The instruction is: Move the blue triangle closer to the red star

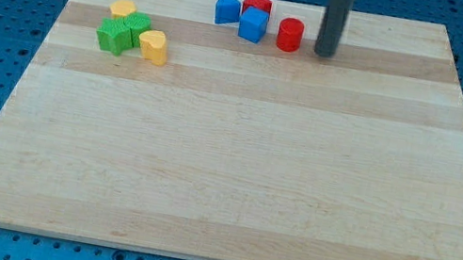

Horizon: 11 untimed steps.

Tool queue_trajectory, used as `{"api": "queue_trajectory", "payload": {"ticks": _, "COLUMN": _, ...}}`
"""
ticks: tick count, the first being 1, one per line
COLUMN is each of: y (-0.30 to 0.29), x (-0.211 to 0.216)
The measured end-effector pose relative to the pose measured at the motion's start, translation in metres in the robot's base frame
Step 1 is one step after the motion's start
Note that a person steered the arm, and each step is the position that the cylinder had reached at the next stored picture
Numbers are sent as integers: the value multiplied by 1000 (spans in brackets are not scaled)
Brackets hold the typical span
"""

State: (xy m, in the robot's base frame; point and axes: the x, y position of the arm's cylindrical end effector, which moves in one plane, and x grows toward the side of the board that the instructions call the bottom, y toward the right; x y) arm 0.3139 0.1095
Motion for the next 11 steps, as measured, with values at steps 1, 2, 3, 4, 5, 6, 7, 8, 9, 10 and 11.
{"api": "queue_trajectory", "payload": {"ticks": 1, "y": -8, "x": 19}}
{"api": "queue_trajectory", "payload": {"ticks": 2, "y": -55, "x": -9}}
{"api": "queue_trajectory", "payload": {"ticks": 3, "y": -80, "x": -34}}
{"api": "queue_trajectory", "payload": {"ticks": 4, "y": -88, "x": -38}}
{"api": "queue_trajectory", "payload": {"ticks": 5, "y": -73, "x": -34}}
{"api": "queue_trajectory", "payload": {"ticks": 6, "y": -41, "x": -34}}
{"api": "queue_trajectory", "payload": {"ticks": 7, "y": 15, "x": -47}}
{"api": "queue_trajectory", "payload": {"ticks": 8, "y": 52, "x": -67}}
{"api": "queue_trajectory", "payload": {"ticks": 9, "y": 36, "x": -23}}
{"api": "queue_trajectory", "payload": {"ticks": 10, "y": -70, "x": -12}}
{"api": "queue_trajectory", "payload": {"ticks": 11, "y": -214, "x": -20}}
